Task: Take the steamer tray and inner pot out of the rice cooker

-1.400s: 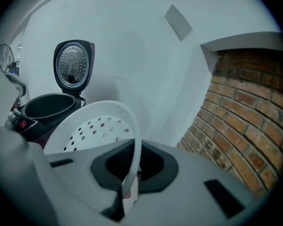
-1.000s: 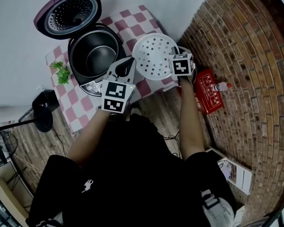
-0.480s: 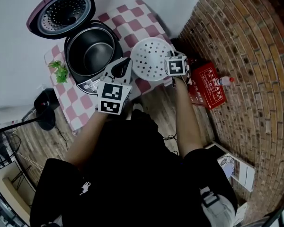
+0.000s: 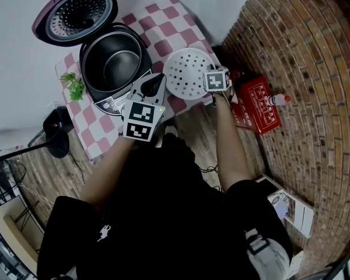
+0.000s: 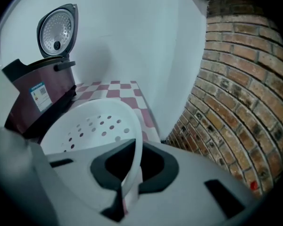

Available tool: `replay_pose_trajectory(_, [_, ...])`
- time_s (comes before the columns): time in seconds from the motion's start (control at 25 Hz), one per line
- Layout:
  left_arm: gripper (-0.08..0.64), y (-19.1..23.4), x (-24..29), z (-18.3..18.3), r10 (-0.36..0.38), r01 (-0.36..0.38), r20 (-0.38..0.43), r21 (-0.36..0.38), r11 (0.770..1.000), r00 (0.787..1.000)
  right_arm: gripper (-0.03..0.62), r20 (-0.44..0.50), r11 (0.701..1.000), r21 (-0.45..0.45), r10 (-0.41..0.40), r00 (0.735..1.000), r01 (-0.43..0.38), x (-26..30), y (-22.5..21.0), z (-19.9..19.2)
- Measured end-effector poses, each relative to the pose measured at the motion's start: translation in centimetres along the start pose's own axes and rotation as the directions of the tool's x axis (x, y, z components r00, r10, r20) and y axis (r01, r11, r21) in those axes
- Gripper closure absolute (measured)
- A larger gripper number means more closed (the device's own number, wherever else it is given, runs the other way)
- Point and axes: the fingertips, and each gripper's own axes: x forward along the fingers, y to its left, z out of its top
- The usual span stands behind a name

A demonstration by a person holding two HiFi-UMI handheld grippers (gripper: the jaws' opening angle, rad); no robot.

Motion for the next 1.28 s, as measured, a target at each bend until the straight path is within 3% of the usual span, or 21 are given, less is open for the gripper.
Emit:
replay_pose_trajectory(0.2, [0.557, -0.2, 0.2, 0.0, 0.002, -0.002, -0.009, 0.012, 1.000, 1.000, 0.566, -0.031, 0.995, -0.097, -0.036, 0.999, 0.033, 0.8, 0.0, -0.8])
replay_pose_trajectory(0.68, [0.557, 0.4, 0.3, 0.2, 0.002, -0.002, -0.004, 0.015, 1.000, 1.000, 0.545, -0.059, 0.985, -0.161, -0.077, 0.995, 0.067, 1.8, -0.1, -2.1])
replay_pose_trajectory(0.84, [0.557, 0.7, 0.1, 0.2, 0.006, -0.006, 0.000, 0.007, 1.000, 1.000, 0.468, -0.040, 0.982, -0.170, -0.092, 0.995, 0.084, 1.5, -0.4, -2.1])
replay_pose_trajectory(0.92, [0.557, 1.0, 0.0, 0.1, 0.011, -0.011, 0.004, 0.000, 1.000, 1.000, 0.443, -0.028, 0.982, -0.170, -0.082, 0.996, 0.076, 1.0, -0.5, -1.9])
replay_pose_trajectory(1.28, [0.557, 4.2, -1.9, 1.0, 0.070, -0.067, 0.052, -0.056, 0.996, 0.996, 0.443, 0.090, 0.989, -0.147, 0.036, 0.995, -0.022, -3.5, 2.4, 3.4])
